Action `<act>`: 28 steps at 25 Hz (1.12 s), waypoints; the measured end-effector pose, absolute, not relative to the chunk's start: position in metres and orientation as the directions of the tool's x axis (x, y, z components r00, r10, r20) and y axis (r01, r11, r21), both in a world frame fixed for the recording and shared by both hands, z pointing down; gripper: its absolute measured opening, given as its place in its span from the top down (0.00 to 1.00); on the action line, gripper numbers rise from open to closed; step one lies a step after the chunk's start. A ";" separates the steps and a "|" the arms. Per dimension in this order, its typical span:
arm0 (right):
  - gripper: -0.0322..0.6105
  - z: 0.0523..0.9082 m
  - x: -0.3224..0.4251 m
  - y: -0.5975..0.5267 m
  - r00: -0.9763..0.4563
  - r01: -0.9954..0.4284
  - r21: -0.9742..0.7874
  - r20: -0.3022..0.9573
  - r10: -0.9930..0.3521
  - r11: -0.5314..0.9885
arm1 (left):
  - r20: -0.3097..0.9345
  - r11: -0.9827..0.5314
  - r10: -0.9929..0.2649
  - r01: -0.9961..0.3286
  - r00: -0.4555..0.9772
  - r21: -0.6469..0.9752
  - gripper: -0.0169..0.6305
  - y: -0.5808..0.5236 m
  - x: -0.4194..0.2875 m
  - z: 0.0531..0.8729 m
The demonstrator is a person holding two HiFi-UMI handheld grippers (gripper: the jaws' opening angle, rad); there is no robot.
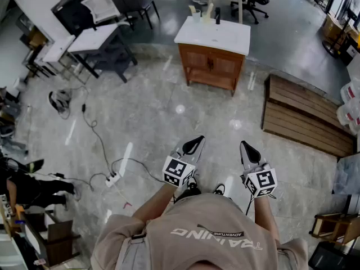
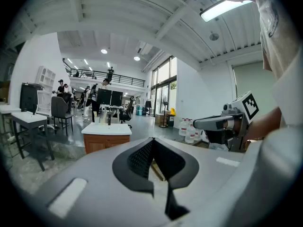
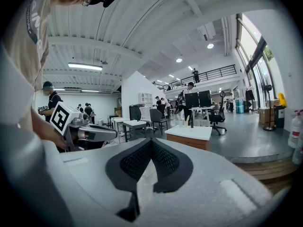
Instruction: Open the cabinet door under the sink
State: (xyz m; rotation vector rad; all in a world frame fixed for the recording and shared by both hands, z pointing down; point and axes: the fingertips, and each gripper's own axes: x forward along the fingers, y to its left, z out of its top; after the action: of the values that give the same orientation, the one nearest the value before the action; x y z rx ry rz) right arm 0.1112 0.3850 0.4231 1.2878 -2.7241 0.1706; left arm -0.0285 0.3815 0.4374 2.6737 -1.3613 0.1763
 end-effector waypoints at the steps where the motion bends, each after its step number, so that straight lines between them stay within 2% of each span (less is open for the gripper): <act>1: 0.95 0.422 0.110 0.383 -0.634 -0.770 -0.046 0.157 -0.757 0.636 | 0.161 -0.585 -0.794 -0.809 0.586 0.062 0.95 0.379 -0.027 0.436; 6: 0.95 0.420 0.109 0.373 -0.655 -0.755 -0.100 0.135 -0.743 0.648 | 0.143 -0.560 -0.814 -0.826 0.564 0.065 0.95 0.368 -0.029 0.429; 12: 0.95 0.425 0.102 0.374 -0.670 -0.741 -0.079 0.152 -0.727 0.667 | 0.142 -0.534 -0.830 -0.842 0.539 0.073 0.95 0.372 -0.038 0.430; 28: 0.95 0.437 0.052 0.351 -0.631 -0.775 -0.133 0.198 -0.750 0.617 | 0.147 -0.518 -0.839 -0.851 0.525 0.084 0.95 0.356 -0.111 0.449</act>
State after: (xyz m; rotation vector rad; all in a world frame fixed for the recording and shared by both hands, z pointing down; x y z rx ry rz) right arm 0.0519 0.3510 0.4369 1.2855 -2.7136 0.3125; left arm -0.1108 0.3558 0.4490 2.6137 -1.4588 0.1321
